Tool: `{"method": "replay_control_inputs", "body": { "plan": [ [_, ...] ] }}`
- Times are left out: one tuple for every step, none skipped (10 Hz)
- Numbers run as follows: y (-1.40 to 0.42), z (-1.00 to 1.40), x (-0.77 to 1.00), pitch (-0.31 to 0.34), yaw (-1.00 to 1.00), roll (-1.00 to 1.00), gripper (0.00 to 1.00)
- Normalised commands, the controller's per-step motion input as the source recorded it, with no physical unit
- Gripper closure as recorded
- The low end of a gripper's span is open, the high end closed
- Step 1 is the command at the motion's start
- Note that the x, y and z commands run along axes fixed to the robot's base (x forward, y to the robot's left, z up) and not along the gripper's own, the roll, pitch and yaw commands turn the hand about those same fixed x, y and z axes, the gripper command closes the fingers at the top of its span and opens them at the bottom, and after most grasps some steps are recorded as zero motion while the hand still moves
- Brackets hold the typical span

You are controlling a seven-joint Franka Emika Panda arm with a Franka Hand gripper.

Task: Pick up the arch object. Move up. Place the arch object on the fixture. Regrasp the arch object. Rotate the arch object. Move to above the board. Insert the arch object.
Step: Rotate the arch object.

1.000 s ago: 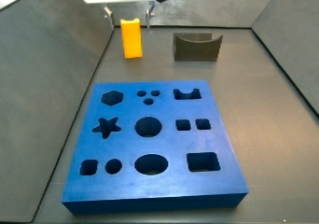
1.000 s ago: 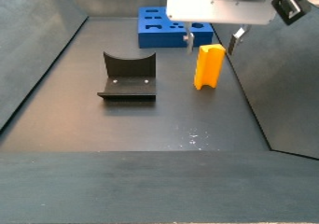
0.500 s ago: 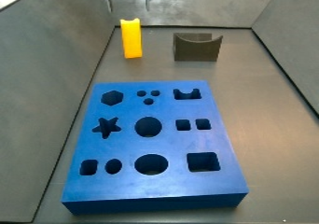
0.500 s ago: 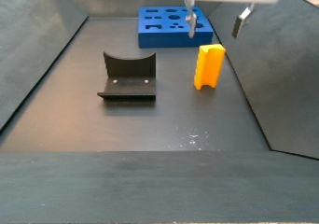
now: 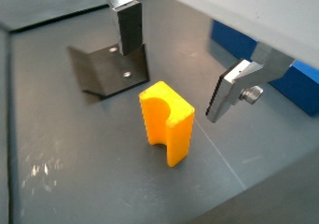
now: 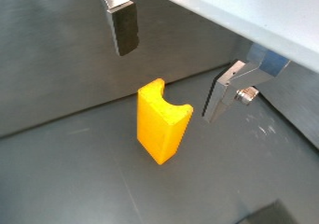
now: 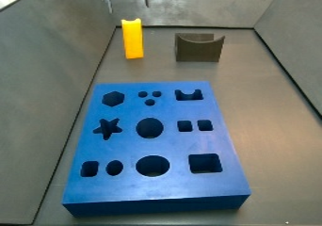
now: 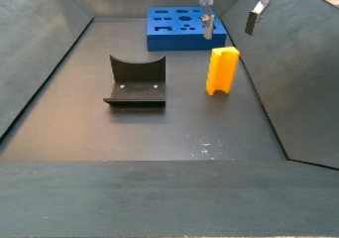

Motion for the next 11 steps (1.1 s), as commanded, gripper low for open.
{"method": "replay_control_inputs", "body": {
  "plan": [
    [-0.01,-0.03,0.03,-0.003,1.0,0.0,0.0],
    [-0.01,-0.02,0.04,-0.003,1.0,0.0,0.0],
    [-0.01,-0.02,0.04,-0.003,1.0,0.0,0.0],
    [0.0,-0.02,0.04,-0.003,1.0,0.0,0.0],
    [0.0,-0.02,0.04,-0.004,1.0,0.0,0.0],
    [0.0,-0.02,0.04,-0.004,1.0,0.0,0.0],
    [0.0,-0.02,0.04,-0.004,1.0,0.0,0.0],
    [0.0,-0.02,0.04,-0.004,1.0,0.0,0.0],
    [0.0,-0.02,0.04,-0.004,1.0,0.0,0.0],
    [0.0,-0.02,0.04,-0.004,1.0,0.0,0.0],
    [0.0,-0.02,0.04,-0.004,1.0,0.0,0.0]
  ]
}}
